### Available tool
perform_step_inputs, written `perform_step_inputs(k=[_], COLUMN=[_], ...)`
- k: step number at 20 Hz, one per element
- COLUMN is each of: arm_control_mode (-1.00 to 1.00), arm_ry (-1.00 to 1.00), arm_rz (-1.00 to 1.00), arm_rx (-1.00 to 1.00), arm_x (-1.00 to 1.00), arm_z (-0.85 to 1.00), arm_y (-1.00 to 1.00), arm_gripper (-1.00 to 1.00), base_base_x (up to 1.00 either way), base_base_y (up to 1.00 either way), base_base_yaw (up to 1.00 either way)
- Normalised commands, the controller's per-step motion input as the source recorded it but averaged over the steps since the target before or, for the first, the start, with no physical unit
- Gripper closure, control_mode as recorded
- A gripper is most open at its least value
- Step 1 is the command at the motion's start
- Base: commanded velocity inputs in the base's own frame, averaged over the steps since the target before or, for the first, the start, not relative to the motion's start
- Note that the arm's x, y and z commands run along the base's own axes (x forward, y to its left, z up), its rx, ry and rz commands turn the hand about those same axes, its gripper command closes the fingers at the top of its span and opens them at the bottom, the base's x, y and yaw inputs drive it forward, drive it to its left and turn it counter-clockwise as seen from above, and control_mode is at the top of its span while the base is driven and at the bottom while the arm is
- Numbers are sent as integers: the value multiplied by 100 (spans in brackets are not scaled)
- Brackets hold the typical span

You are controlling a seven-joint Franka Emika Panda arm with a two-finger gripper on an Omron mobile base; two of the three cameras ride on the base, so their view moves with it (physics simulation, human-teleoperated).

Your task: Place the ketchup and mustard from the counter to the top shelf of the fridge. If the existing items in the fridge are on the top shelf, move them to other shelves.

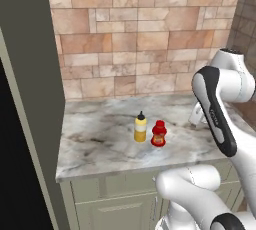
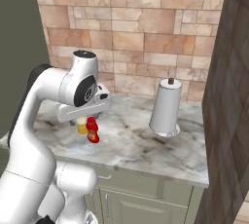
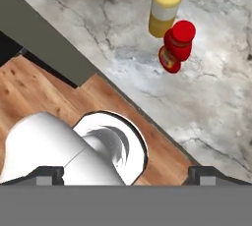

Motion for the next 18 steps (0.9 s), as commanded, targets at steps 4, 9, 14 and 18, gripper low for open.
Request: perform_step_inputs(k=[4,9,14,18], arm_control_mode=[-100,-100,-100,-100], arm_ry=[0,0,0,0], arm_rz=[17,12,8,5], arm_rx=[0,0,5,9], arm_x=[5,0,17,31], arm_z=[-28,-23,-17,-18], arm_y=[9,5,0,0], arm_gripper=[-100,-100,-100,-100], base_base_x=[0,0,0,0], base_base_y=[0,0,0,0], base_base_yaw=[0,0,0,0])
